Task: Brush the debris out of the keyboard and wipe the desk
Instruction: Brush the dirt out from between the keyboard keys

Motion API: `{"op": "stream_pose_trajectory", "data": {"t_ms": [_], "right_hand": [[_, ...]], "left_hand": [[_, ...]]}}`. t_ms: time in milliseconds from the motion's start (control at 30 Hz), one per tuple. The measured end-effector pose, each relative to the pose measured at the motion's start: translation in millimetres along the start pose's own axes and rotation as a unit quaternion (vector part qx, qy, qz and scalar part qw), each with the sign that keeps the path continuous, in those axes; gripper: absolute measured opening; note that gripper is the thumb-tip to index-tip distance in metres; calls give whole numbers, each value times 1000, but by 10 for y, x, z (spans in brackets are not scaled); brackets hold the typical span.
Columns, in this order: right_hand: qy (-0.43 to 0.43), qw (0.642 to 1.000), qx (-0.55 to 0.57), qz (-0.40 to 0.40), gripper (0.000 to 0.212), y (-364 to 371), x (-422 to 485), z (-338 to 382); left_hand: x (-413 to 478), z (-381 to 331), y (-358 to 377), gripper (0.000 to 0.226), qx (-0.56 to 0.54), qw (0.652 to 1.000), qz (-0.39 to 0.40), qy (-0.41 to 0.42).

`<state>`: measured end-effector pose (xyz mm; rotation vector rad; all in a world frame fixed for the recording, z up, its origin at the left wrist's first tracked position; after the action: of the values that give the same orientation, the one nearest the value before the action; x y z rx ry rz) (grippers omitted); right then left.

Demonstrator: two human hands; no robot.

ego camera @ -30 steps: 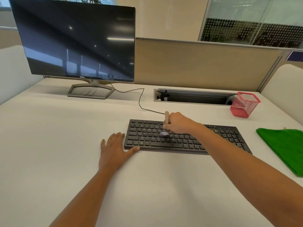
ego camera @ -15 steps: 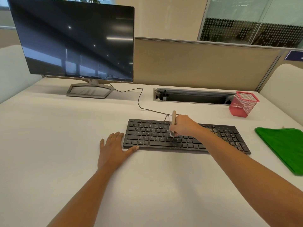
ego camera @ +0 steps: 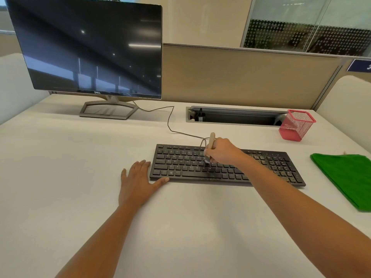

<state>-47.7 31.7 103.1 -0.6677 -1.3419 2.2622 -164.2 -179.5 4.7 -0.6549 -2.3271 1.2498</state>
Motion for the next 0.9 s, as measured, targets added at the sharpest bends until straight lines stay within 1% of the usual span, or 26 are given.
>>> {"op": "stream_pose_trajectory", "data": {"t_ms": [67, 133, 267, 367, 433, 467, 567, 633, 667, 733, 767, 800, 900], "right_hand": [[-4, 999, 29, 36, 25, 21, 0, 44], [-11, 997, 56, 49, 24, 34, 4, 111], [-40, 993, 111, -4, 20, 64, 53, 290], [-87, 987, 132, -20, 20, 155, 61, 500], [-123, 983, 132, -13, 19, 223, 38, 668], [-138, 982, 127, -9, 19, 256, 29, 748], [-171, 979, 109, 9, 19, 361, 39, 964], [-176, 981, 83, 27, 20, 421, 58, 1047], [-178, 981, 64, 39, 20, 436, 58, 1069], [-184, 981, 11, 55, 17, 426, 55, 1083], [-186, 981, -17, 57, 15, 409, 55, 1078], [-184, 980, -44, 60, 12, 386, 52, 1065], [-165, 977, -115, 64, 17, 312, 58, 1023]], "left_hand": [[3, 6, 0, 85, -2, 1000, -3, 1], [3, 4, -1, 88, -1, 1000, -5, 4], [11, 5, 3, 100, -4, 1000, -9, 6], [5, 3, 5, 107, 2, 1000, -8, 7], [8, 3, 1, 99, 2, 1000, -6, 7], [16, 1, -3, 93, 4, 1000, -4, 7], [9, -5, -3, 89, 5, 1000, -15, 20], [9, 4, -5, 77, -15, 999, -23, 22], [11, 9, 1, 78, -17, 999, -23, 22], [14, 10, 8, 91, 2, 1000, -17, 23], [23, 18, 15, 92, 9, 1000, -14, 20], [31, 27, 20, 89, 11, 1000, -13, 14], [31, 24, 19, 87, 0, 1000, -15, 12]]}}
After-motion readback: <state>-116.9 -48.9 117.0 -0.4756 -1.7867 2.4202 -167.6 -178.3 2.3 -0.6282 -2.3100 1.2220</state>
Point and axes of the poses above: each hand's wrist, its own x-axis towards the middle knuckle, its own y-axis out of the palm, z = x × y, the point moved 3 cm from there along x, towards the middle knuckle, and after that the axes turned 9 degrees about -x, right-handed, at the moved point
